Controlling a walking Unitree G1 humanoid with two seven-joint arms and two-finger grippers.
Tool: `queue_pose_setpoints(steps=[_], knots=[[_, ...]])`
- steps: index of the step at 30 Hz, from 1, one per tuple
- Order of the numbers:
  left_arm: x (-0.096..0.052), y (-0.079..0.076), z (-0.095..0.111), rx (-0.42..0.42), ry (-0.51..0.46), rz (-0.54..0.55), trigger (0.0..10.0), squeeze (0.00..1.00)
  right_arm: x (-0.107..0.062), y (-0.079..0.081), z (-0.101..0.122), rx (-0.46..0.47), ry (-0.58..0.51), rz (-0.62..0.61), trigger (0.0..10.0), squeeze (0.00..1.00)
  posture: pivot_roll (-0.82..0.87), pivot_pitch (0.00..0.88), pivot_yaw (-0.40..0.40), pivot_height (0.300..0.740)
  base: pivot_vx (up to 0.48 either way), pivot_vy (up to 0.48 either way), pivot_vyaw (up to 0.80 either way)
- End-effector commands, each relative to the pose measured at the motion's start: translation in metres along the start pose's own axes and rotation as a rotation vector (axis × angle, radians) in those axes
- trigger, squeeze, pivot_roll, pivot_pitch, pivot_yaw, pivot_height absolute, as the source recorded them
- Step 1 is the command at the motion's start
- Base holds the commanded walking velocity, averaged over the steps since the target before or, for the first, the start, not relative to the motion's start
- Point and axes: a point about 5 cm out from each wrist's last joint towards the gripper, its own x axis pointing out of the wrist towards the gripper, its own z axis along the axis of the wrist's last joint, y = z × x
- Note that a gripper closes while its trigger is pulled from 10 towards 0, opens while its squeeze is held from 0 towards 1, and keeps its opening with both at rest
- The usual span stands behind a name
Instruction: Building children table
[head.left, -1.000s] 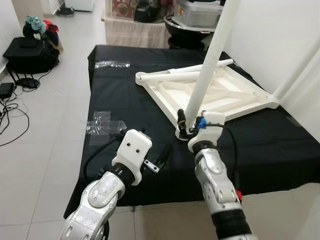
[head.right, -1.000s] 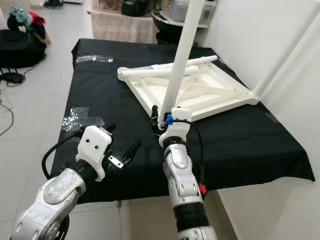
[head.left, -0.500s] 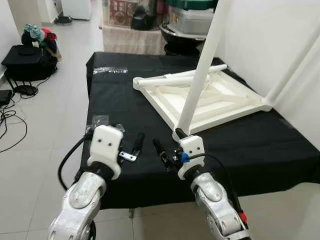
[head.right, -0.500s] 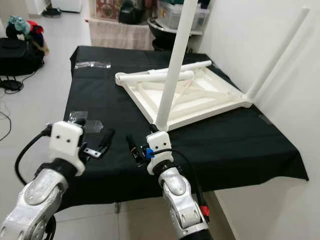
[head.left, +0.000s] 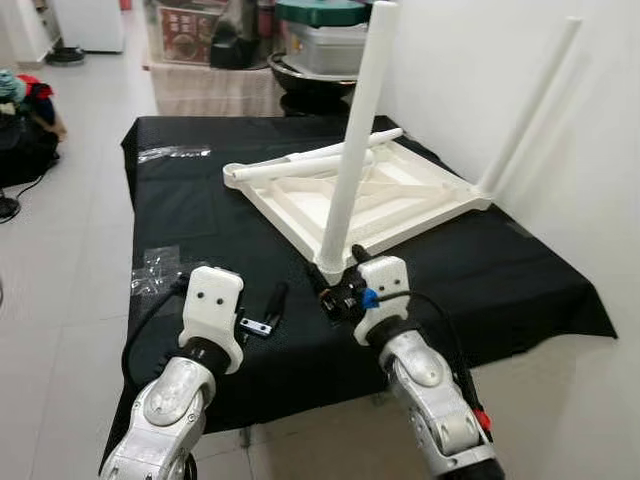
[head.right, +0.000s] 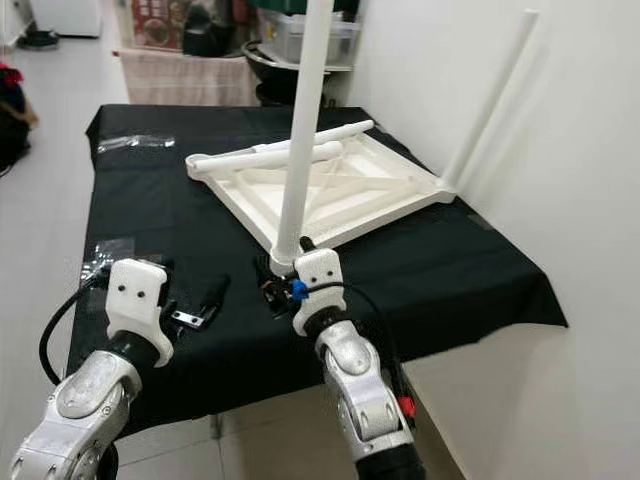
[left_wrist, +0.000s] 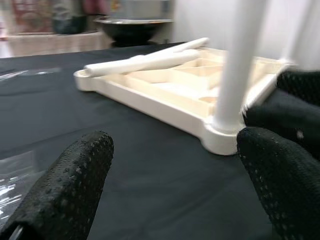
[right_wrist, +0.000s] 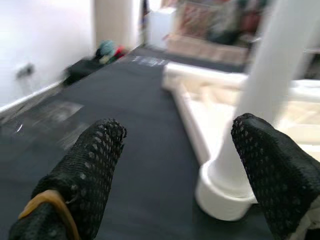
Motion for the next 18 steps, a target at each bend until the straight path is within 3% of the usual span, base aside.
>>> queue_pose_setpoints(steps=[1,3,6,9,12,15,17,18], knots=[[0.000,0.004,-0.001,0.009,-0.008,0.042,10.0,0.00,0.001,-0.008,-0.008,-0.002,0.059,-0.008,10.0,0.00,0.07,0.061,-0.119,0.740,0.000,0.000,0.00],[0.001,0.005,-0.001,0.011,-0.009,0.052,10.0,0.00,0.002,-0.010,-0.008,0.004,0.062,-0.022,10.0,0.00,0.07,0.061,-0.119,0.740,0.000,0.000,0.00],[0.002,0.010,0.001,0.033,-0.006,0.067,10.0,0.00,0.008,-0.022,-0.004,-0.070,0.089,-0.149,10.0,0.00,0.08,0.069,-0.121,0.740,0.000,0.000,0.00],[0.002,0.010,0.002,0.036,-0.007,0.072,10.0,0.00,0.009,-0.025,-0.003,-0.081,0.098,-0.187,10.0,0.00,0.08,0.069,-0.121,0.740,0.000,0.000,0.00],[0.003,0.012,0.009,0.022,-0.029,0.080,10.0,0.00,0.018,-0.034,0.008,-0.059,0.090,-0.307,10.0,0.00,0.07,0.083,-0.118,0.740,0.000,0.000,0.00],[0.003,0.012,0.011,0.020,-0.033,0.079,10.0,0.00,0.021,-0.034,0.011,-0.051,0.089,-0.318,10.0,0.00,0.07,0.087,-0.116,0.740,0.000,0.000,0.00],[0.006,0.009,0.012,0.020,-0.043,0.064,10.0,0.00,0.040,-0.025,0.019,-0.010,0.073,-0.294,10.0,0.00,0.07,0.097,-0.124,0.740,0.000,0.000,0.00],[0.006,0.009,0.012,0.020,-0.043,0.064,10.0,0.00,0.040,-0.025,0.019,-0.010,0.073,-0.294,10.0,0.00,0.07,0.097,-0.124,0.740,0.000,0.000,0.00]])
